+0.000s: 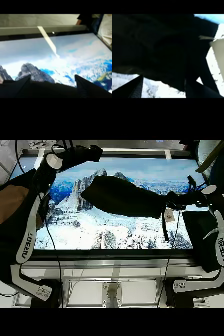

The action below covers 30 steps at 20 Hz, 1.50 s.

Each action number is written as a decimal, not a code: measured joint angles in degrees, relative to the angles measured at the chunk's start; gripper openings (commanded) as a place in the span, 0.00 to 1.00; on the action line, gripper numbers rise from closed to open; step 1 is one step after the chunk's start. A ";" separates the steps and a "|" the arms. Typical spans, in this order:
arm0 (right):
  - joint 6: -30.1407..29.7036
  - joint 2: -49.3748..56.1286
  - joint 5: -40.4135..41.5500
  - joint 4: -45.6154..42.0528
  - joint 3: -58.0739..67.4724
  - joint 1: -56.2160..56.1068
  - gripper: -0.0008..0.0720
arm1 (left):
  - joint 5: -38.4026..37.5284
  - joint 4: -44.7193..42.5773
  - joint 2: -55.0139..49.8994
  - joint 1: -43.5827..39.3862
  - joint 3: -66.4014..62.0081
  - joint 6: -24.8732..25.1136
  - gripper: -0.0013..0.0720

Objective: Fold the clothes and pants, and hang the long-sleeved shirts on hangers.

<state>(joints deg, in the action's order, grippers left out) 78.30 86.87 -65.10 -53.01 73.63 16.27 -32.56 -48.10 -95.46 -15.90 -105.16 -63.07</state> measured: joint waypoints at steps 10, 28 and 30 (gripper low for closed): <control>-1.20 7.74 -1.29 1.53 0.46 -0.48 0.77 | -8.35 0.09 0.72 0.00 0.04 0.48 0.88; -1.31 13.18 -0.72 -6.34 2.78 0.13 0.77 | -10.43 0.11 0.72 -0.13 0.04 0.50 0.88; -1.31 13.73 -0.42 -6.56 2.80 0.13 0.77 | -10.47 0.11 0.72 -0.13 0.04 0.50 0.88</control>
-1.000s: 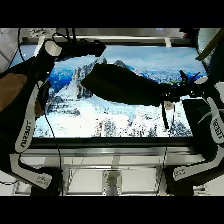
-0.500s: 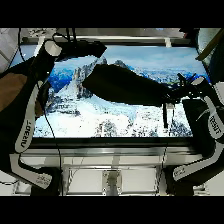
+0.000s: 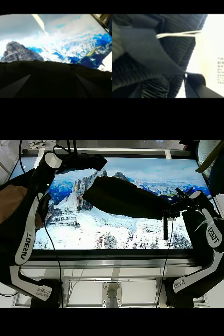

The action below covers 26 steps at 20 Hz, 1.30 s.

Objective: Fold the clothes and pants, and hang the long-sleeved shirts on hangers.

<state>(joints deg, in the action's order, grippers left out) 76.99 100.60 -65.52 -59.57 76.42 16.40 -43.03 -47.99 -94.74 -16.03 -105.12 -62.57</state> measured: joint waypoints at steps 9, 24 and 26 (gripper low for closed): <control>-1.14 1.29 2.12 -1.11 2.16 0.04 0.77 | -0.17 0.00 0.00 0.00 0.00 0.00 0.88; -1.53 1.36 1.70 -2.71 3.50 0.04 0.77 | -0.20 0.00 -0.02 0.00 0.04 0.00 0.88; -1.51 1.36 1.70 -3.50 3.50 0.04 0.77 | -0.20 0.00 -0.04 0.00 0.04 0.00 0.88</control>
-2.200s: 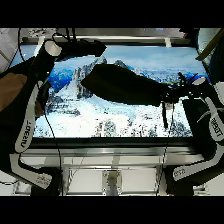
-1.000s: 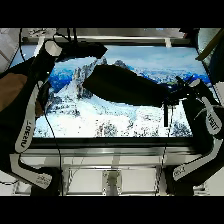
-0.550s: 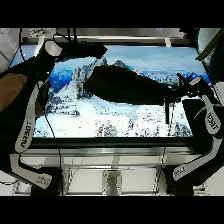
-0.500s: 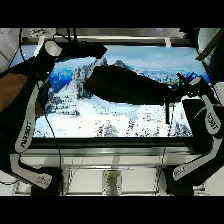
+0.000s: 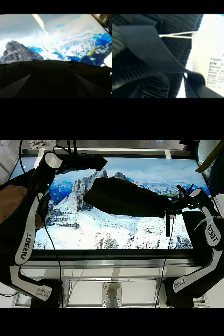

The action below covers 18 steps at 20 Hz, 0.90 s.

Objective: Fold the clothes and pants, and hang the long-sleeved shirts on hangers.

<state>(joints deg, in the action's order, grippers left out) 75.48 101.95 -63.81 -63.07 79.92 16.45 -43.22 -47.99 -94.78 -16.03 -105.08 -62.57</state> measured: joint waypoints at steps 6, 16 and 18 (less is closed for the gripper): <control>-1.22 2.56 -0.61 3.67 0.13 0.00 0.48 | -0.02 0.00 -0.02 0.00 0.00 -0.02 0.88; -5.27 3.74 -1.36 10.56 5.14 -0.02 0.02 | -0.59 0.00 -0.02 0.00 0.00 0.00 0.88; -5.60 2.93 -4.26 10.73 9.01 0.13 0.02 | -1.05 0.00 0.15 0.00 0.00 0.00 0.87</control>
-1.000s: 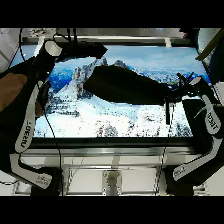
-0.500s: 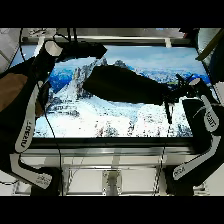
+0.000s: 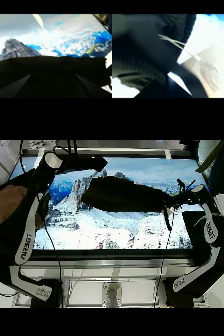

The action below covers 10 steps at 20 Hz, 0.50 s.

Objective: Fold the clothes and pants, and hang the long-sleeved shirts on hangers.

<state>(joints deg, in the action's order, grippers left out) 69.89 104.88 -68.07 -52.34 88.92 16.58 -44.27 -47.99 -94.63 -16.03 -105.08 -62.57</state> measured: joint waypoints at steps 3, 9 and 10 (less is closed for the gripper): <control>0.02 -2.32 -5.66 -1.14 7.98 1.70 0.02 | -1.03 0.76 0.98 0.00 0.02 -0.02 0.78; 3.04 -10.19 -18.08 -9.99 20.35 15.04 0.02 | -3.89 1.95 6.38 0.35 0.00 -0.02 0.78; 3.56 -11.69 -19.50 -10.84 21.05 18.53 0.02 | -4.13 1.97 7.30 0.35 0.00 -0.02 0.78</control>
<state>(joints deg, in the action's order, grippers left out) 73.45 93.19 -87.57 -63.18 109.97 35.11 -48.40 -46.02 -87.33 -15.68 -105.08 -62.59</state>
